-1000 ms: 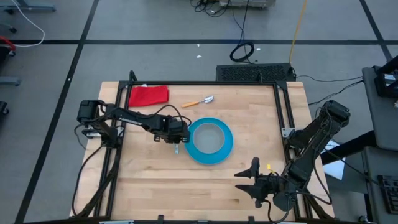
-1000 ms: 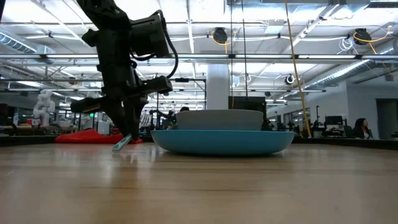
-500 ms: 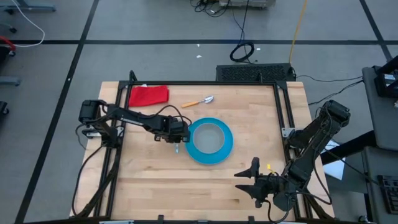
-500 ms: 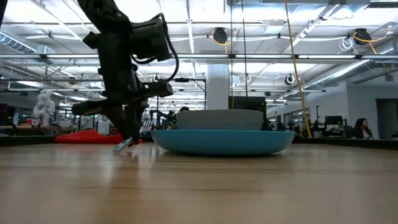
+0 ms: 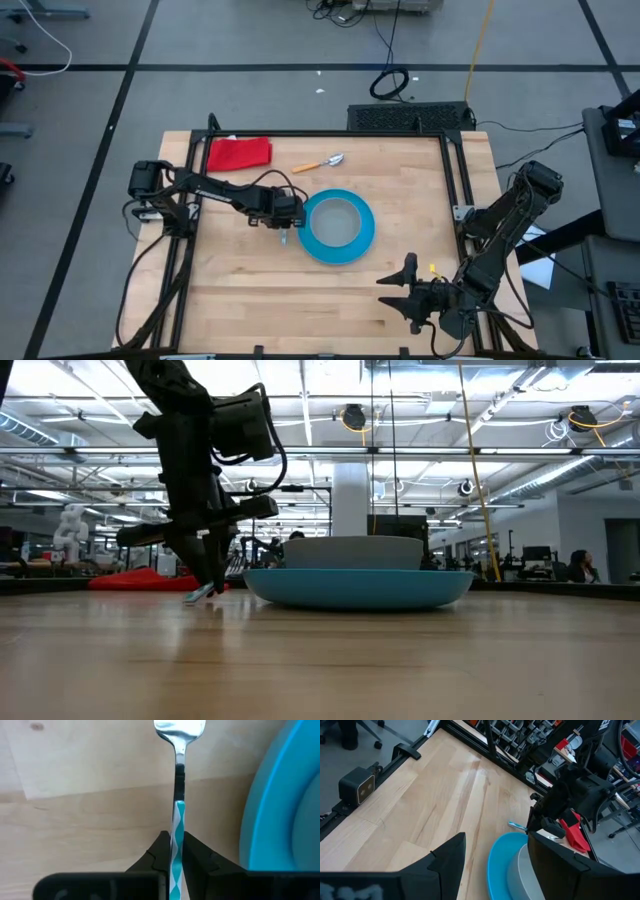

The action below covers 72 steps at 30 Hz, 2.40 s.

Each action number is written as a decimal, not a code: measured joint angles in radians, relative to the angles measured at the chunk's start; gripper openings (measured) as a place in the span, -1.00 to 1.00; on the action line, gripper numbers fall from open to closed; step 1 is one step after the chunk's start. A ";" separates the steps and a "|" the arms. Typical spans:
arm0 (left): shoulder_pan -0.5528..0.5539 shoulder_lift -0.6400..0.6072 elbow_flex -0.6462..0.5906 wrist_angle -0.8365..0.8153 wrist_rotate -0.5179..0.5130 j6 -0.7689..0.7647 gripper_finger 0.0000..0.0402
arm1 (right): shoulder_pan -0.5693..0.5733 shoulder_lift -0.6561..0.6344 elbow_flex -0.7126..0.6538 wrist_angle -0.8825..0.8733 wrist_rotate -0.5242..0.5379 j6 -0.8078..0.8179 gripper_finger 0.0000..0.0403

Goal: Set table place
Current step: Put the blue fork to the left of the blue plate, then put the orange spoon into the gray bowl

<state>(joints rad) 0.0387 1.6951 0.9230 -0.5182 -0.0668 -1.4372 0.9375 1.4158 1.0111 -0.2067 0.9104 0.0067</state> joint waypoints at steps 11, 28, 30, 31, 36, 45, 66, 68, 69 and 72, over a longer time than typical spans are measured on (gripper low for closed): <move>-0.011 0.000 0.000 -0.002 -0.038 -0.017 -0.77 | 0.000 0.000 0.000 0.000 0.000 0.000 0.01; -0.042 0.000 0.000 0.000 -0.068 -0.088 -0.76 | 0.000 0.000 0.000 0.000 0.000 0.000 0.01; -0.048 0.000 0.000 -0.001 -0.068 -0.092 -0.76 | 0.000 0.000 0.000 0.000 0.000 0.000 0.01; -0.052 0.000 0.000 -0.001 -0.069 -0.093 -0.76 | 0.000 0.000 0.000 0.000 0.000 0.000 0.01; -0.062 0.000 -0.001 -0.001 -0.101 -0.114 -0.76 | 0.000 0.000 0.000 0.000 0.000 0.000 0.01; -0.062 0.000 -0.001 -0.001 -0.103 -0.122 -0.76 | 0.000 0.000 0.000 0.000 0.000 0.000 0.01; -0.062 0.000 -0.001 0.000 -0.119 -0.140 -0.58 | 0.000 0.000 0.000 -0.001 0.000 -0.004 0.01; -0.062 0.000 -0.001 0.000 -0.119 -0.140 -0.57 | 0.000 0.000 0.000 -0.001 0.000 -0.004 0.01; -0.062 0.000 -0.001 0.000 -0.120 -0.140 -0.57 | 0.000 0.000 0.000 -0.001 0.000 -0.004 0.01; -0.062 0.000 -0.001 -0.002 -0.145 -0.133 -0.57 | 0.000 0.000 0.000 -0.002 0.000 -0.007 0.01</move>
<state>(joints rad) -0.0234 1.6955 0.9222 -0.5206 -0.2122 -1.5698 0.9379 1.4158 1.0111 -0.2092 0.9102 -0.0006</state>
